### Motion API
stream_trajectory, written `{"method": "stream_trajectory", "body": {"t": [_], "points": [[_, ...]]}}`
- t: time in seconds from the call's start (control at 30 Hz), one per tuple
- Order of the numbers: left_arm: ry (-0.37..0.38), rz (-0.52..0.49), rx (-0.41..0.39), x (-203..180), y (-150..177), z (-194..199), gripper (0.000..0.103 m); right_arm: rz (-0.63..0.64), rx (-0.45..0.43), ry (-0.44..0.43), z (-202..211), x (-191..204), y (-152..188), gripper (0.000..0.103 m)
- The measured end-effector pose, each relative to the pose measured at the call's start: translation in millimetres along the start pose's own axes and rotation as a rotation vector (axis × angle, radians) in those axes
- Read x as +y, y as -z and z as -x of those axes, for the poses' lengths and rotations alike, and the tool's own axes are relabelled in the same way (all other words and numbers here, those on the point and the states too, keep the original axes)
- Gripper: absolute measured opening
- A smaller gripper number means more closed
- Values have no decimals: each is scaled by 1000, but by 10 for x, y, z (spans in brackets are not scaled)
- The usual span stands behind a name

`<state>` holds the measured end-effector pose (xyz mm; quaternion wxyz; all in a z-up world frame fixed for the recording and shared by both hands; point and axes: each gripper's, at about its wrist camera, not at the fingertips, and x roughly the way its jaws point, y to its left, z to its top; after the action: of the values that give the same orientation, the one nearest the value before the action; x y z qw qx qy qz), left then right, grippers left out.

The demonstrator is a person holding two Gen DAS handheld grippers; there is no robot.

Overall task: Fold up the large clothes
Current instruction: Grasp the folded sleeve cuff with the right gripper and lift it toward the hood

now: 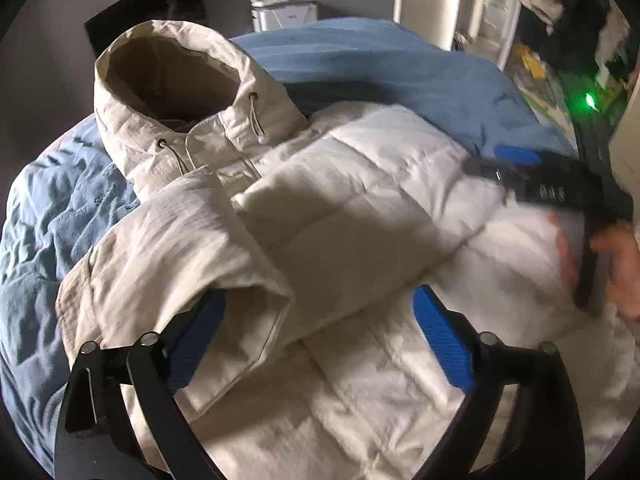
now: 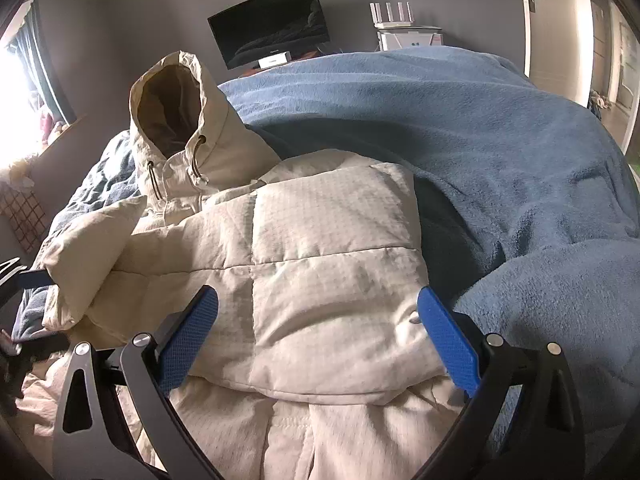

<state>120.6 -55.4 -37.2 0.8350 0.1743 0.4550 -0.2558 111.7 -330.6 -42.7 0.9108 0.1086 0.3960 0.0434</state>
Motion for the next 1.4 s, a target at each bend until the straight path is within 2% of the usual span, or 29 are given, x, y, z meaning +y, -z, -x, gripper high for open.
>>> {"method": "stream_trajectory", "body": {"t": [0.07,0.17,0.3,0.4,0.57,0.7,0.77,0.83,0.97,1.1,1.13,1.27,1.37,1.4], "points": [[7,-30,13,17,108,105,95,6,8,4,5,16,11,96],[-58,-43,-18,143,275,306,96,40,42,18,48,144,10,96],[-94,80,-57,676,519,527,96,117,27,-9,251,493,-82,96],[-132,185,-74,1071,652,578,96,183,33,-73,357,877,-177,96],[-226,276,-92,1501,814,533,96,410,40,-126,407,1707,-193,96],[-218,426,-76,1864,980,426,96,549,74,-168,240,2248,-71,96],[-235,460,-63,1978,1052,385,96,605,95,-169,115,2474,26,96],[-279,478,-39,2047,1118,291,96,669,112,-169,-19,2706,148,96],[-240,524,19,2146,1200,113,96,780,121,-145,-261,3011,376,96],[-268,491,38,2097,1173,39,96,820,127,-109,-496,3101,526,96],[-272,478,41,2063,1164,31,96,822,116,-86,-535,3092,547,94],[-267,462,49,2041,1153,-18,96,778,81,-91,-519,2959,506,65],[-250,479,47,2076,1166,-29,96,749,53,-124,-395,2858,432,48],[-248,481,47,2078,1162,-34,96,743,31,-120,-317,2805,400,47]]}}
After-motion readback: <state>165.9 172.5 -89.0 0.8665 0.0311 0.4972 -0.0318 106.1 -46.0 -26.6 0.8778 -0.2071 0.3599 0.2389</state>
